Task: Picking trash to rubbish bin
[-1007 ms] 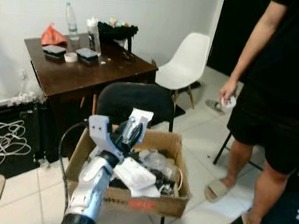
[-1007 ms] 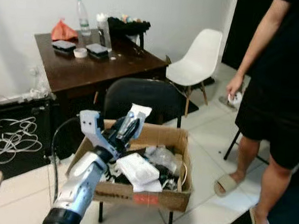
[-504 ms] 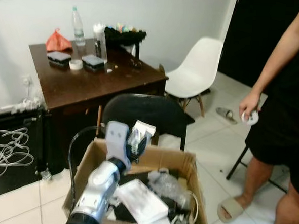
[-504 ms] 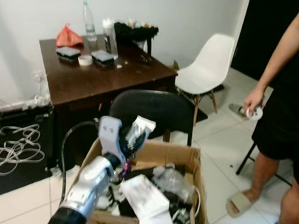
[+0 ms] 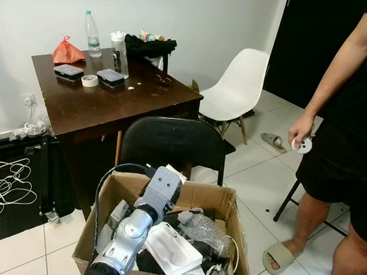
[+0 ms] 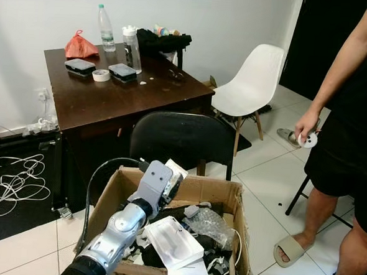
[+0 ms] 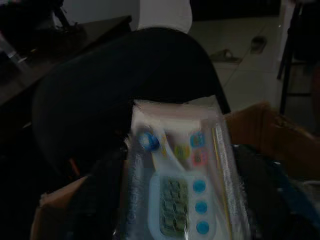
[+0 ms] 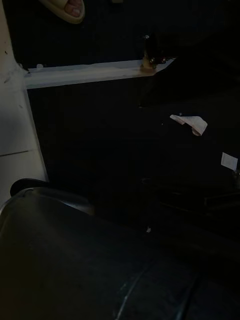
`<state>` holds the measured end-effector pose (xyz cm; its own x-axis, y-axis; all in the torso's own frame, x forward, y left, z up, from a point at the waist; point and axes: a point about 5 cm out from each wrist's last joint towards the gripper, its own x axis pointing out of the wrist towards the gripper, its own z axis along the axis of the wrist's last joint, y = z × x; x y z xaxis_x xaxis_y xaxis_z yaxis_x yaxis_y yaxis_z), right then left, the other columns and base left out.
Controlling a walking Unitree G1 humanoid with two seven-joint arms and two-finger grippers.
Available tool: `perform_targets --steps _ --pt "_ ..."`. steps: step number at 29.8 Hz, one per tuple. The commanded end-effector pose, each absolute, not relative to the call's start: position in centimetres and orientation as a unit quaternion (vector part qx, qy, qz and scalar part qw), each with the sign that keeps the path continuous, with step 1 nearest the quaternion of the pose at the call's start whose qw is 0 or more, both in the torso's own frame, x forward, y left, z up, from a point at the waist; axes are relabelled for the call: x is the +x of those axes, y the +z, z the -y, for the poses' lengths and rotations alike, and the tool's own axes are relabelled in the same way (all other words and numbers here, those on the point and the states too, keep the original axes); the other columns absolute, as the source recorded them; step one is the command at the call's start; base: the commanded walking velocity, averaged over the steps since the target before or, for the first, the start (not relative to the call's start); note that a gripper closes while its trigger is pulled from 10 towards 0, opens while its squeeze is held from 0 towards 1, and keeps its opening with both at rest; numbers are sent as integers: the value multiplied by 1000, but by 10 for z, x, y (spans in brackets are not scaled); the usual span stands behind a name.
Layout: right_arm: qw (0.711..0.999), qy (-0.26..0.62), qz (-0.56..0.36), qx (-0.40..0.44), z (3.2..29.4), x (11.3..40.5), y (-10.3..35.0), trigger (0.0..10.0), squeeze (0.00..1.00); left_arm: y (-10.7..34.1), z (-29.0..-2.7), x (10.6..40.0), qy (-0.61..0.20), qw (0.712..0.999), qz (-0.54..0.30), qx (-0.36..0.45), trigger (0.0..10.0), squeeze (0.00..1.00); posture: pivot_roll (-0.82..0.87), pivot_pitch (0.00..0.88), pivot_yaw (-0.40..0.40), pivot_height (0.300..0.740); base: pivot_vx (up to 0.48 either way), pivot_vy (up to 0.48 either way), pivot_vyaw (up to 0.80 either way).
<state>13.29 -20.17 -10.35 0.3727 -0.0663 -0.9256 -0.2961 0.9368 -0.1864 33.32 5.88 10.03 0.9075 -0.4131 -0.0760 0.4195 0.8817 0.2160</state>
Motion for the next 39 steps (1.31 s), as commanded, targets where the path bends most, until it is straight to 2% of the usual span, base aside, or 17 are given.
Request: perform_targets --steps 1,7,8,9,13,14,18,27,39 --pt "805 79 -569 -152 195 123 -108 10000 0 96 -58 332 -213 971 -19 103 10000 1000 -120 91 50 740 0 0 0" --pt "805 79 -568 -153 195 123 -108 10000 0 99 -53 332 -219 974 -14 62 10000 1000 -123 90 51 740 0 0 0" --pt "805 79 -568 -153 195 123 -108 10000 0 100 -52 332 -223 973 -12 50 10000 0 -123 90 51 740 0 0 0" --pt "805 79 -568 -153 195 123 -108 10000 0 103 -50 331 -236 972 -11 11 10000 0 -122 91 50 740 0 0 0" --pt "805 79 -568 -153 196 123 -107 10000 0 106 -48 330 -251 968 -10 -28 10000 0 -121 91 49 740 0 0 0" --pt "805 79 -568 -154 196 123 -107 10000 0 110 -49 328 -272 959 -5 -84 10000 0 -121 91 49 740 0 0 0" --pt "804 80 -568 -156 197 124 -107 10000 0 114 -56 327 -290 948 4 -129 10000 0 -121 91 49 740 0 0 0" --pt "806 85 -564 -160 194 128 -106 10000 0 120 -73 332 -282 949 20 -139 10000 0 -109 78 41 740 -287 0 0" --pt "807 89 -561 -160 193 130 -106 10000 0 125 -69 330 -298 945 27 -134 10000 0 -97 74 44 740 -398 0 0"
